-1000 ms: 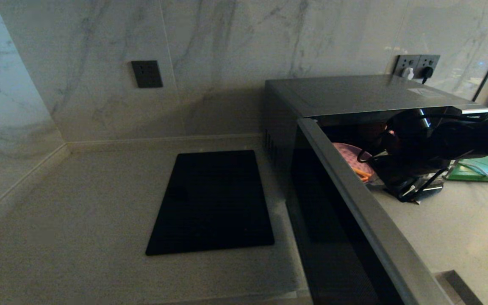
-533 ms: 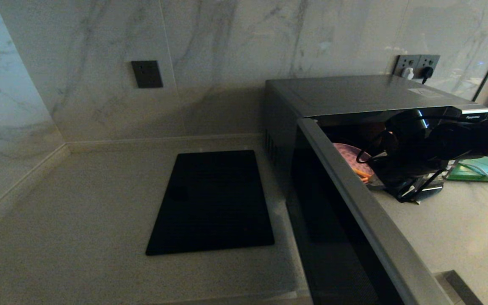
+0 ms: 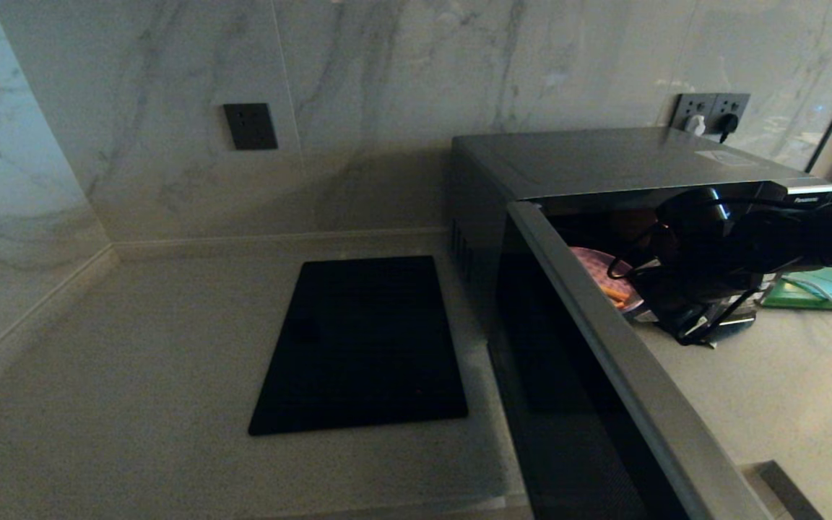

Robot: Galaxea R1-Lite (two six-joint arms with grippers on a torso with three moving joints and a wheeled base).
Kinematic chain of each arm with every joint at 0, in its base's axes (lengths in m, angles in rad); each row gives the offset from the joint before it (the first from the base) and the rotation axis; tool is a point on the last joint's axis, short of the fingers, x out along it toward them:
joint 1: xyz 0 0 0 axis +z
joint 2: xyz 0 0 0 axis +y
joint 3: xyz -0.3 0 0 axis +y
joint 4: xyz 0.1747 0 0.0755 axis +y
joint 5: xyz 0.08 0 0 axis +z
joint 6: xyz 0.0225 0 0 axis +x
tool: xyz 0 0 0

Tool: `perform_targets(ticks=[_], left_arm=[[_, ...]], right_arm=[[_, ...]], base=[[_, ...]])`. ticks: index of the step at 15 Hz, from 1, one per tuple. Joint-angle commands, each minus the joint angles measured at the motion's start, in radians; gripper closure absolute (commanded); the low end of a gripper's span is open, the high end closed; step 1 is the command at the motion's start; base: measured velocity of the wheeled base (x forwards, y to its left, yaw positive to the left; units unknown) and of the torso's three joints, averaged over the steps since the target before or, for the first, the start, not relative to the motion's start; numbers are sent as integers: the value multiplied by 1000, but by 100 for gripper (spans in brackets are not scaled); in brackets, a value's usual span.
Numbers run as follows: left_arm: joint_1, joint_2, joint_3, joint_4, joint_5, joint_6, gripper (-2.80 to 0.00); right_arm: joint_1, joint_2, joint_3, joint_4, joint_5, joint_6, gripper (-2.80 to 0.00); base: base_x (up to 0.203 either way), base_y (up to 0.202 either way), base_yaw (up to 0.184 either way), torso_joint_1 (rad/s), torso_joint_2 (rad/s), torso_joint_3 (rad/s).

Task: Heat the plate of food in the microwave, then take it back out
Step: Put the plate in the microwave oven

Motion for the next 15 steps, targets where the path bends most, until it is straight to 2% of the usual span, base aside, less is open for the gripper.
perform_targets(ticks=[1, 11, 15], left_arm=[[0, 0, 0, 0, 1, 0, 0], [0, 2, 0, 0, 1, 0, 0], [0, 1, 0, 0, 1, 0, 0]], right_arm=[[0, 0, -2, 3, 1, 7, -280], [-10, -83, 3, 8, -2, 5, -280], [-19, -129, 24, 10, -32, 4, -280]], base=[[0, 0, 0, 0, 0, 0], [0, 0, 0, 0, 0, 0], [0, 0, 0, 0, 0, 0]])
